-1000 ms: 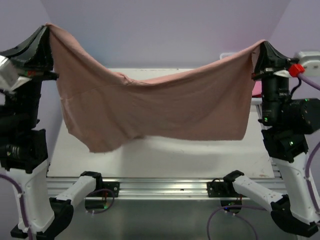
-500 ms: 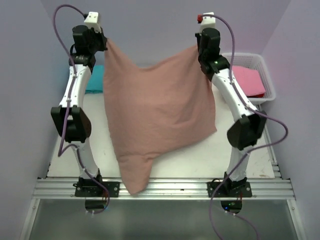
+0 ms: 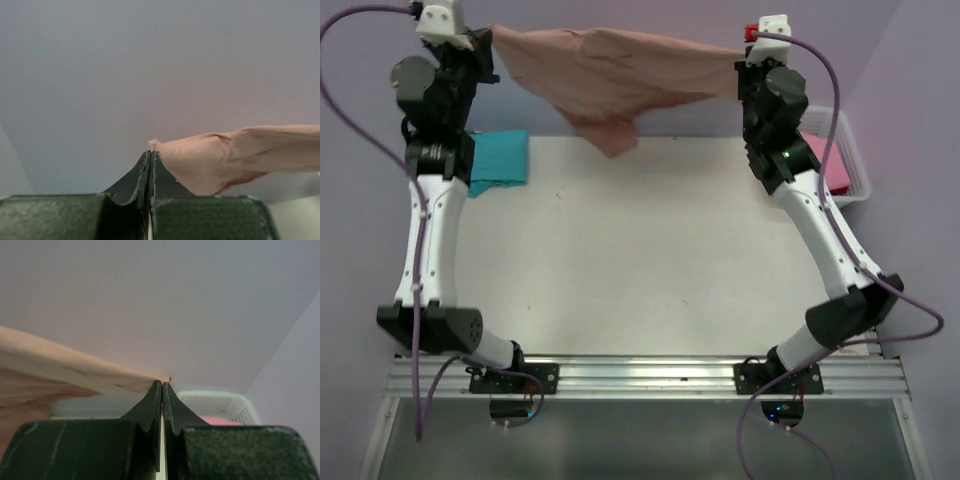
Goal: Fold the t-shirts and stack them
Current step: Flatten out the tshirt
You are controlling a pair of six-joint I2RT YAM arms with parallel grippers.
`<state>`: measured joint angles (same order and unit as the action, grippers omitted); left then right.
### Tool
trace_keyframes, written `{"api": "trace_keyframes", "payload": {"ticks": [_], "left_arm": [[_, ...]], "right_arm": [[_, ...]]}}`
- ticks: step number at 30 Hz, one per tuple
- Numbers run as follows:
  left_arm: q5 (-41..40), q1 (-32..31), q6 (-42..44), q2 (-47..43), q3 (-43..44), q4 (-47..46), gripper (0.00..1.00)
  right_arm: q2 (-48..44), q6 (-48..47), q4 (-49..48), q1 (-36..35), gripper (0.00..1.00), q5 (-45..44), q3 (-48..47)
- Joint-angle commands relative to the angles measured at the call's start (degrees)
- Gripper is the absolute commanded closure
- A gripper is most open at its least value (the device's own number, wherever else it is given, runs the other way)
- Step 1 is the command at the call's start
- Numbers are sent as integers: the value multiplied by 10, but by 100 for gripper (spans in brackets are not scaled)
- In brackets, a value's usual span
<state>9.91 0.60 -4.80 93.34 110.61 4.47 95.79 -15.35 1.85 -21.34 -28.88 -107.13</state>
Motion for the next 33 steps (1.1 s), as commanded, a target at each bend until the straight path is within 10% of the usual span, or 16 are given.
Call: {"api": "trace_keyframes", "payload": {"ticks": [1, 12, 33], "left_arm": [[-43, -1, 30, -122, -149, -134, 100], [-53, -25, -106, -295, -632, -116, 100], [-102, -106, -199, -614, -640, 338, 100]], "right_arm": [[-96, -19, -85, -3, 100, -13, 108], [-201, 129, 63, -30, 100, 10, 397], [-445, 221, 322, -99, 100, -27, 589]]}}
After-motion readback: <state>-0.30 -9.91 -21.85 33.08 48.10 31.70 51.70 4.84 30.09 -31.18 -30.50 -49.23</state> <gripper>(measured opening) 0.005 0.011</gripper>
